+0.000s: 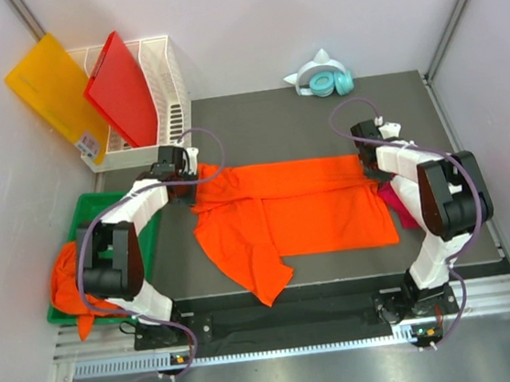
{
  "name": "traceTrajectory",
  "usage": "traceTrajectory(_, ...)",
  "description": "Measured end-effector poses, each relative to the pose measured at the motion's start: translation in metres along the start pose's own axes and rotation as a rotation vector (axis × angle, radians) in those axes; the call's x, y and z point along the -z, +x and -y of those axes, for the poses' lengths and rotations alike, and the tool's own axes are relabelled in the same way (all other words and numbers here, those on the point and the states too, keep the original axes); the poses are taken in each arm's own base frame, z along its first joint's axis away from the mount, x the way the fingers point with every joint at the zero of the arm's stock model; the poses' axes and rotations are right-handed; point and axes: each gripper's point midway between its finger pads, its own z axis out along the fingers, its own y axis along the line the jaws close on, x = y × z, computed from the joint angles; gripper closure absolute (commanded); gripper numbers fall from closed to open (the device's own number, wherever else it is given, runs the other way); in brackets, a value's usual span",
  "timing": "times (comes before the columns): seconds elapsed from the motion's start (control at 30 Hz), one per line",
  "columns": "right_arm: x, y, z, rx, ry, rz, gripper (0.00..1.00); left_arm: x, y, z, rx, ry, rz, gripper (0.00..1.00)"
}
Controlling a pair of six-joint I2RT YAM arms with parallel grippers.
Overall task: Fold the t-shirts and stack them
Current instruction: Fold the flattened tshirt in 1/3 of the way
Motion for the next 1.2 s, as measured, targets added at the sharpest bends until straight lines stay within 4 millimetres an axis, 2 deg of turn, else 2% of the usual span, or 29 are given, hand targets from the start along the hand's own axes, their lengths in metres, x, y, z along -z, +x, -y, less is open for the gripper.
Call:
traceTrajectory(0.03,0.001,-0.001,-0.001,-0.005,-0.004,0.003,0.58,0.002,-0.002,0.002,-0.002,0.013,0.007,0.53)
traceTrajectory(0.13,0.011,-0.011,-0.005,-0.018,-0.052,0.028,0.41,0.015,-0.012,0.006,0.000,0.042,0.050,0.50)
traceTrajectory(0.2,0.021,-0.024,-0.009,-0.028,-0.086,0.052,0.39,0.030,-0.032,0.009,0.004,0.063,0.107,0.51)
traceTrajectory(0.23,0.025,-0.031,-0.013,-0.033,-0.100,0.066,0.39,0.037,-0.044,0.010,0.007,0.073,0.141,0.58)
traceTrajectory(0.3,0.036,-0.050,-0.024,-0.039,-0.141,0.102,0.47,0.050,-0.071,0.012,0.014,0.088,0.210,0.67)
traceTrajectory(0.33,0.042,-0.059,-0.031,-0.041,-0.169,0.123,0.62,0.057,-0.084,0.013,0.018,0.097,0.247,0.83)
traceTrajectory(0.37,0.047,-0.065,-0.037,-0.040,-0.191,0.136,0.72,0.060,-0.095,0.014,0.021,0.103,0.274,0.90)
traceTrajectory(0.43,0.055,-0.073,-0.051,-0.031,-0.246,0.156,0.95,0.062,-0.111,0.016,0.031,0.115,0.304,0.98)
traceTrajectory(0.5,0.059,-0.077,-0.066,-0.024,-0.295,0.163,0.97,0.052,-0.120,0.019,0.032,0.126,0.298,1.00)
traceTrajectory(0.57,0.055,-0.075,-0.078,-0.013,-0.321,0.150,0.98,0.029,-0.120,0.023,0.030,0.136,0.259,1.00)
traceTrajectory(0.63,0.045,-0.067,-0.091,0.008,-0.335,0.119,0.99,0.004,-0.111,0.027,0.030,0.142,0.201,1.00)
traceTrajectory(0.67,0.038,-0.061,-0.097,0.021,-0.336,0.098,0.99,-0.016,-0.099,0.029,0.032,0.147,0.143,1.00)
traceTrajectory(0.77,0.020,-0.040,-0.106,0.059,-0.329,0.039,0.99,-0.041,-0.078,0.034,0.034,0.154,0.058,1.00)
traceTrajectory(0.83,0.013,-0.028,-0.110,0.081,-0.324,0.006,0.99,-0.050,-0.069,0.036,0.035,0.157,0.024,1.00)
traceTrajectory(0.9,0.010,-0.024,-0.114,0.092,-0.324,-0.005,0.99,-0.053,-0.066,0.037,0.036,0.159,0.012,1.00)
traceTrajectory(1.07,0.012,-0.039,-0.128,0.081,-0.349,0.014,0.99,-0.057,-0.074,0.040,0.029,0.161,0.019,1.00)
traceTrajectory(1.2,0.004,-0.039,-0.137,0.090,-0.348,-0.005,0.99,-0.073,-0.080,0.042,0.023,0.151,-0.004,1.00)
